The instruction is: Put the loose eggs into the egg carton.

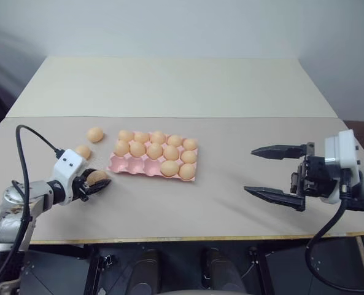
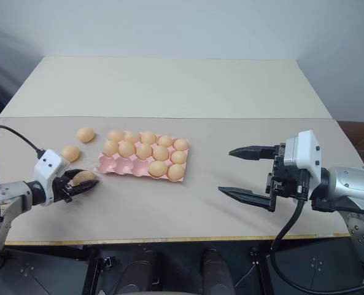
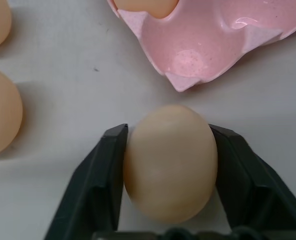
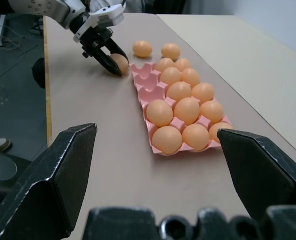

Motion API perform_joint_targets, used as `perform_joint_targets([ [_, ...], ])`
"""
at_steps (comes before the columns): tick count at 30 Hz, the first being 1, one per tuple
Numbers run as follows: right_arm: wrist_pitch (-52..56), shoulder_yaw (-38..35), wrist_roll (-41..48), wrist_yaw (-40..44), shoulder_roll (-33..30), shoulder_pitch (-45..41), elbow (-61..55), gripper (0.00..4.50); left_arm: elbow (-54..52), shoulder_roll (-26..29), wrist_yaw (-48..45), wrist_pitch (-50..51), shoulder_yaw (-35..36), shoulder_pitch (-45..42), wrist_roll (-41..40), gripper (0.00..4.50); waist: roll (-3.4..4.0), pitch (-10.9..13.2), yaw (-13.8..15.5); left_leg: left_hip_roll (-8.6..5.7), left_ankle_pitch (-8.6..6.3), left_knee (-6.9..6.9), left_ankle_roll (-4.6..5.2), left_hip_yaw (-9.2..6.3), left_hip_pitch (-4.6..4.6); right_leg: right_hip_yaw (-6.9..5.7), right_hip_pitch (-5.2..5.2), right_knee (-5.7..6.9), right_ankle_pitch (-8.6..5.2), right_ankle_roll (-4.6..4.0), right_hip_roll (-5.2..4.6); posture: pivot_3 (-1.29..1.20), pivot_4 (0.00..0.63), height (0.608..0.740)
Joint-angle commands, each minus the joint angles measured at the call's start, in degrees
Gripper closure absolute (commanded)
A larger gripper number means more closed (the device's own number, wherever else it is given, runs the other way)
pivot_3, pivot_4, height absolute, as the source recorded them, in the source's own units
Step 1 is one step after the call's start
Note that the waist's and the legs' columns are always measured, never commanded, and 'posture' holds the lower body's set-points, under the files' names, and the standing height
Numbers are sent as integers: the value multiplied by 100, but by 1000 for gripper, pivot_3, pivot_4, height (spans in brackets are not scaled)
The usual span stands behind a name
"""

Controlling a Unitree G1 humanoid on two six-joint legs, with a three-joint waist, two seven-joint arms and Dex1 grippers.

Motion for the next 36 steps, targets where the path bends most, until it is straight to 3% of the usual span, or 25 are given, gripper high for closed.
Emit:
perform_joint_targets([
  [1,37,-348,133,-86,-61,73,-217,0,-157,43,-164,-232,198,-8,-100,2703,0,0,4,1,0,0,0,0,0,-1,-1,1,0,0,0,0,150,740],
  [5,48,-468,149,-155,-53,205,-285,0,-888,-89,-654,54,906,-333,-1405,2703,-2,0,18,7,0,2,0,-1,-2,-2,-1,1,-3,-6,-1,0,150,740],
  [7,39,-452,143,-204,-35,223,-315,0,-1044,-126,-723,176,798,-709,-1687,2703,-2,0,56,6,0,5,0,-6,-6,-6,0,2,-2,-5,-3,0,150,740],
  [13,59,-461,182,-334,-32,237,-400,0,-734,-361,-990,-14,-150,-1614,-1468,2703,-1,-1,60,-6,1,5,0,2,6,1,12,2,3,5,4,0,150,740],
  [17,67,-539,199,-404,-32,311,-464,0,-187,-597,-1204,-345,-1096,-2098,-850,2703,-3,-2,38,-6,1,6,1,0,3,1,11,2,4,6,8,0,150,740],
  [24,102,-681,268,-573,5,481,-661,0,305,-772,-1164,-696,-1521,-2262,-287,2703,-4,-2,5,-3,1,5,1,-3,0,2,7,2,4,7,10,0,150,740],
  [32,51,-650,255,-684,25,508,-647,0,423,-749,-1313,-715,-1212,-2311,-355,66,-4,-2,3,-3,1,6,1,-3,0,2,8,2,4,8,8,0,150,740],
  [36,12,-597,236,-630,15,410,-525,0,298,-562,-1180,-978,-759,-2181,-295,26,-4,-2,-4,-3,1,7,1,-4,0,2,8,2,5,8,8,0,150,740],
])
